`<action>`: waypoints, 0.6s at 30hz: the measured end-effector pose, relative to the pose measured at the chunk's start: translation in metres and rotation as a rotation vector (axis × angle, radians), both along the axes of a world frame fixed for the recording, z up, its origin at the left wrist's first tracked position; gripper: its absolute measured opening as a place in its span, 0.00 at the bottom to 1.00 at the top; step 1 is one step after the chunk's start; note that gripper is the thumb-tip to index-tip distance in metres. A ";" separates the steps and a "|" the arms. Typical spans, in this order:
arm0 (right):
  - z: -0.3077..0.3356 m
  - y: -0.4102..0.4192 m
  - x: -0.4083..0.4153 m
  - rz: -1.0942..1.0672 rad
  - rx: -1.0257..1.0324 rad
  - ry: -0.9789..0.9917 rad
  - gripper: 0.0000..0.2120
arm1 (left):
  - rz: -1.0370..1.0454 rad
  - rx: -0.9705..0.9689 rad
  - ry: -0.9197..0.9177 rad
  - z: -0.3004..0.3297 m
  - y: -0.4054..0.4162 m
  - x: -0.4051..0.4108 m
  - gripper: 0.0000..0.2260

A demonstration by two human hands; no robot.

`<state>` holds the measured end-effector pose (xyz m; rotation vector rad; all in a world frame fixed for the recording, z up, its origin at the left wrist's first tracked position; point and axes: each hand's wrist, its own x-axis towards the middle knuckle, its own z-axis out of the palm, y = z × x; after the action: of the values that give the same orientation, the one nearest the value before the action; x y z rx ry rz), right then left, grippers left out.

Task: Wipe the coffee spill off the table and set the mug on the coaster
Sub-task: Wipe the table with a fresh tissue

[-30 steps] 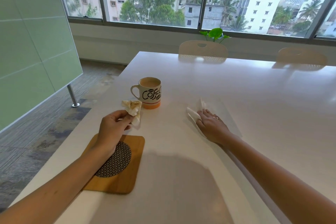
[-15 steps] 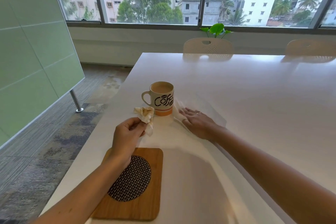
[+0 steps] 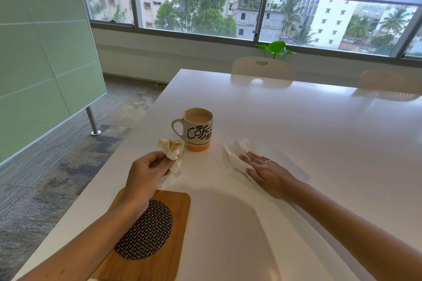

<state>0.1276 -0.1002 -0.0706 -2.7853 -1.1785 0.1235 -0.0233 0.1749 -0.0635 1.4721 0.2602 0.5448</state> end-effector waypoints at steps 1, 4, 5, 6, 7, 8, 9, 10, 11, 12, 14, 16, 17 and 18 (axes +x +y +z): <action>0.000 0.002 0.010 -0.052 -0.020 -0.002 0.26 | -0.003 -0.003 -0.003 0.000 0.000 0.000 0.04; 0.000 0.018 0.032 -0.160 0.005 -0.012 0.30 | 0.001 -0.002 -0.004 0.001 -0.001 -0.001 0.04; 0.001 0.026 0.036 -0.161 0.016 -0.012 0.31 | 0.004 0.000 0.001 0.001 -0.001 0.000 0.04; 0.001 0.034 0.039 -0.147 0.012 -0.010 0.31 | 0.007 0.002 0.006 0.001 -0.001 0.000 0.04; 0.001 0.042 0.041 -0.124 -0.006 -0.006 0.30 | 0.009 0.003 0.008 0.000 -0.001 0.000 0.05; 0.000 0.049 0.042 -0.100 -0.033 -0.003 0.29 | 0.012 0.002 0.008 0.000 -0.001 0.000 0.04; -0.001 0.055 0.042 -0.079 -0.060 -0.002 0.28 | 0.017 0.000 0.007 0.000 -0.001 0.000 0.05; -0.002 0.060 0.040 -0.060 -0.076 -0.001 0.27 | 0.023 0.001 0.008 -0.001 -0.001 0.000 0.05; -0.003 0.063 0.036 -0.041 -0.079 0.003 0.27 | 0.027 0.005 0.012 0.000 -0.001 0.000 0.05; -0.004 0.063 0.030 -0.019 -0.073 0.007 0.27 | 0.029 0.011 0.015 0.000 -0.001 0.000 0.05; -0.005 0.062 0.013 0.040 -0.051 0.014 0.27 | 0.033 0.024 0.023 0.000 -0.001 0.000 0.05; -0.006 0.057 -0.008 0.122 -0.023 0.016 0.26 | 0.040 0.041 0.032 0.000 -0.001 0.000 0.05; -0.006 0.052 -0.019 0.170 -0.014 0.015 0.25 | 0.044 0.048 0.035 0.000 -0.001 0.001 0.05; -0.006 0.047 -0.029 0.217 -0.005 0.017 0.25 | 0.048 0.053 0.037 -0.001 -0.001 0.001 0.05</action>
<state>0.0983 -0.0534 -0.0761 -2.6463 -1.4752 0.1681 -0.0225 0.1744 -0.0644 1.5311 0.3127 0.5675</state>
